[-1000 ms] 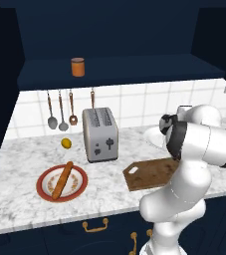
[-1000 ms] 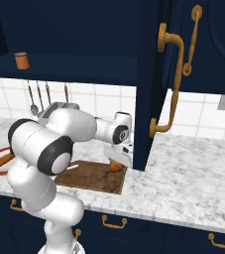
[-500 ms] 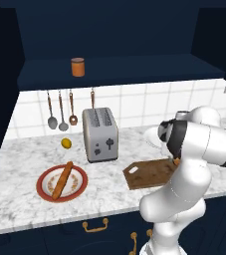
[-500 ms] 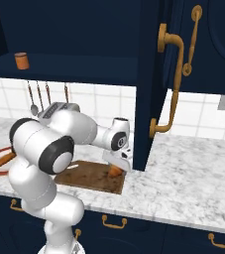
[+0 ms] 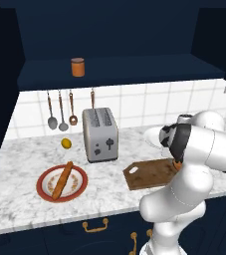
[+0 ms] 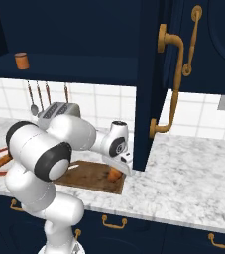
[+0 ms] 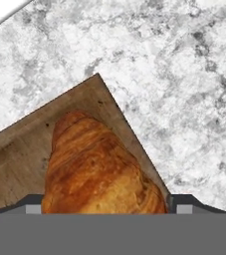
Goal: From the different types of pastries on the counter, select a croissant and place it on the cutting board. Then retrieve a jar of jam from the cabinet and place it alongside the croissant on the cutting board.
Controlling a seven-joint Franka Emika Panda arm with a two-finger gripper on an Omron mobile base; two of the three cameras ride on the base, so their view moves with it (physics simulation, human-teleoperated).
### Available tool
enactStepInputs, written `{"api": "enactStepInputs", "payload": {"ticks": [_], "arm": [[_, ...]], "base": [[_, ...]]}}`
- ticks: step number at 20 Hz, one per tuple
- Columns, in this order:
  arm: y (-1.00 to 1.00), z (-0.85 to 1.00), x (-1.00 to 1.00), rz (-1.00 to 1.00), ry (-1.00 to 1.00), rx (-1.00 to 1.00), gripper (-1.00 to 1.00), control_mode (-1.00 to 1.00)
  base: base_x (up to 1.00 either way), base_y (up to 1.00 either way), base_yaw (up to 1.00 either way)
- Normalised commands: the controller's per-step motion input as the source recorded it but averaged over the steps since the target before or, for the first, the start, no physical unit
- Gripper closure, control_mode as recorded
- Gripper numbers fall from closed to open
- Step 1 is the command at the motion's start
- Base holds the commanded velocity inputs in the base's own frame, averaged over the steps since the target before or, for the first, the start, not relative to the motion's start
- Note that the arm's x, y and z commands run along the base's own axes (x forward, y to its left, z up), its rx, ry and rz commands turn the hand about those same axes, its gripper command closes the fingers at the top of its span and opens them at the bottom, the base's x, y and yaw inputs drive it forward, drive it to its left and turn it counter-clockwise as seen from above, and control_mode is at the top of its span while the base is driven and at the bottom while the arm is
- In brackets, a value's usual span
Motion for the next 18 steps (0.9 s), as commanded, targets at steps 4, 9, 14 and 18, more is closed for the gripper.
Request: {"api": "enactStepInputs", "payload": {"ticks": [4, 9, 14, 18], "arm": [[0.06, -0.22, -0.03, 0.0, 0.0, 0.0, -1.0, -1.0], [0.06, -0.14, -0.06, -0.01, 0.0, 0.0, -1.0, -1.0], [0.04, -0.01, -0.17, -0.04, 0.0, 0.0, -1.0, -1.0], [0.19, 0.0, -0.15, -0.04, 0.0, -0.02, -1.0, -1.0]], "base": [[0.0, 0.0, 0.0], [0.0, 0.0, 0.0], [0.0, 0.0, 0.0], [0.0, 0.0, 0.0]]}}
